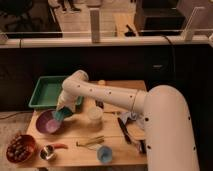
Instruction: Place sponge in red bowl
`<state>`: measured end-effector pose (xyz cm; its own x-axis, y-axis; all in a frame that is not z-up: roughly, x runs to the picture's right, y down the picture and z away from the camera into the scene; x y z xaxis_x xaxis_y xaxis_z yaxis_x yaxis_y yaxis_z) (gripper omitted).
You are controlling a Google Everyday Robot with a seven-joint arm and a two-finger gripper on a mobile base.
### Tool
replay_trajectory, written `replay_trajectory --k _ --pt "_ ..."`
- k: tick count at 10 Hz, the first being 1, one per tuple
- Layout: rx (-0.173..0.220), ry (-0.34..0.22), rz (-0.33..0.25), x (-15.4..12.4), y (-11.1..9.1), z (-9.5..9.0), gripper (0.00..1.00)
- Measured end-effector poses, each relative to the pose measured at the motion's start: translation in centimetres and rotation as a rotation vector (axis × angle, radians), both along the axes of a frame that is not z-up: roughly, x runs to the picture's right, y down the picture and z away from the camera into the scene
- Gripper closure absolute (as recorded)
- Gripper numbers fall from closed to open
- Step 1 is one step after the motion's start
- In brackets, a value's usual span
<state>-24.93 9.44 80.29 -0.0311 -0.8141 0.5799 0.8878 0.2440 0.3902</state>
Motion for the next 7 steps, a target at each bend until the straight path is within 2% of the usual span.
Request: replay_trajectory --k 2,4,6,7 --pt "0.029 -0.045 -0.039 -1.9 -1.7 -3.7 1.00" --pt "0.051 -0.103 -0.100 -4.7 -2.8 -6.1 1.00" --pt "0.068 -0.182 -0.174 -8.0 -2.2 -6.9 1.00" --pt "0.079 -0.244 -0.220 -9.5 -1.5 -7.0 1.00"
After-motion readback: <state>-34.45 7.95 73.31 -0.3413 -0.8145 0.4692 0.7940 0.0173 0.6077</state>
